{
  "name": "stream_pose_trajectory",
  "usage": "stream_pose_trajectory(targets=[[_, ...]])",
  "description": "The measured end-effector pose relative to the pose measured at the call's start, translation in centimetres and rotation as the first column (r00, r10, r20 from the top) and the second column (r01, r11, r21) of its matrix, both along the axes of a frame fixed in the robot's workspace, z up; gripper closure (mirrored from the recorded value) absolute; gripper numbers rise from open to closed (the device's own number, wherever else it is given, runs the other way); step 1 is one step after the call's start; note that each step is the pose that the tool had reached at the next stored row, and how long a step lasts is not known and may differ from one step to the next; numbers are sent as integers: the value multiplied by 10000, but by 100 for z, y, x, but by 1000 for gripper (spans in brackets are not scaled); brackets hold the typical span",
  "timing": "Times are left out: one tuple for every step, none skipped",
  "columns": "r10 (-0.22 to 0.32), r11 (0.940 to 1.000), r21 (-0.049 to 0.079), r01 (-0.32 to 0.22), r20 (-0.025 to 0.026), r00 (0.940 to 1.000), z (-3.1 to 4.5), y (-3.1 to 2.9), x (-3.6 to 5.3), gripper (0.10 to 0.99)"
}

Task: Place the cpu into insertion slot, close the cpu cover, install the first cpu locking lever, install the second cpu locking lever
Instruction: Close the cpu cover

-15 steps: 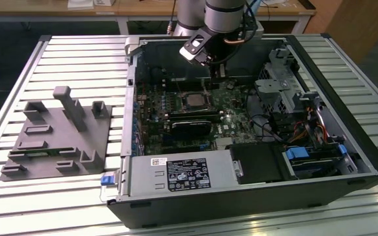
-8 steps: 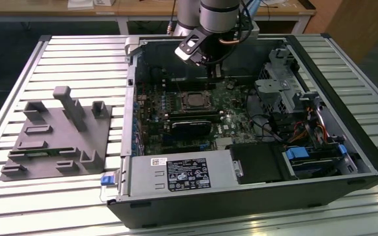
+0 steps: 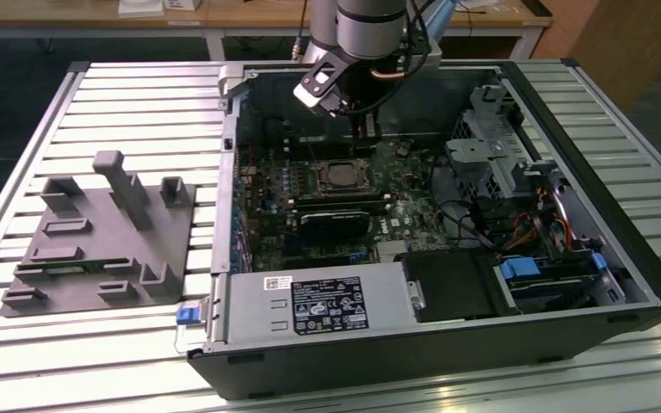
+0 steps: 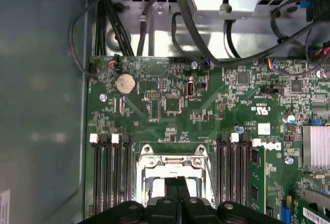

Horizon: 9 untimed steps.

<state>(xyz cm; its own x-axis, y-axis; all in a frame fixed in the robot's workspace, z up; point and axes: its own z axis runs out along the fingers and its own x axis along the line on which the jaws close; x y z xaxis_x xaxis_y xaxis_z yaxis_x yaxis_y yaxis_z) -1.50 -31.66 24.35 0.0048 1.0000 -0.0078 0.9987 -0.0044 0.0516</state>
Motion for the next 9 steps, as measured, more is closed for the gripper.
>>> stream_pose_trajectory(targets=[[0,10000,-1,0,-1,10000,-6,-1,-7,980],[0,10000,-2,0,-1,10000,-14,-2,-14,980],[0,10000,-3,0,-1,10000,-23,-3,-20,980],[0,10000,-5,0,-1,10000,-32,-5,-25,980],[0,10000,-8,0,-1,10000,-43,-7,-31,980],[1,10000,-11,-1,-2,10000,-52,-8,-38,980],[1,10000,-12,-1,-1,10000,-61,-10,-47,980],[1,10000,-14,-1,-2,10000,-69,-12,-59,980],[0,10000,-17,0,-3,10000,-77,-14,-71,980]])
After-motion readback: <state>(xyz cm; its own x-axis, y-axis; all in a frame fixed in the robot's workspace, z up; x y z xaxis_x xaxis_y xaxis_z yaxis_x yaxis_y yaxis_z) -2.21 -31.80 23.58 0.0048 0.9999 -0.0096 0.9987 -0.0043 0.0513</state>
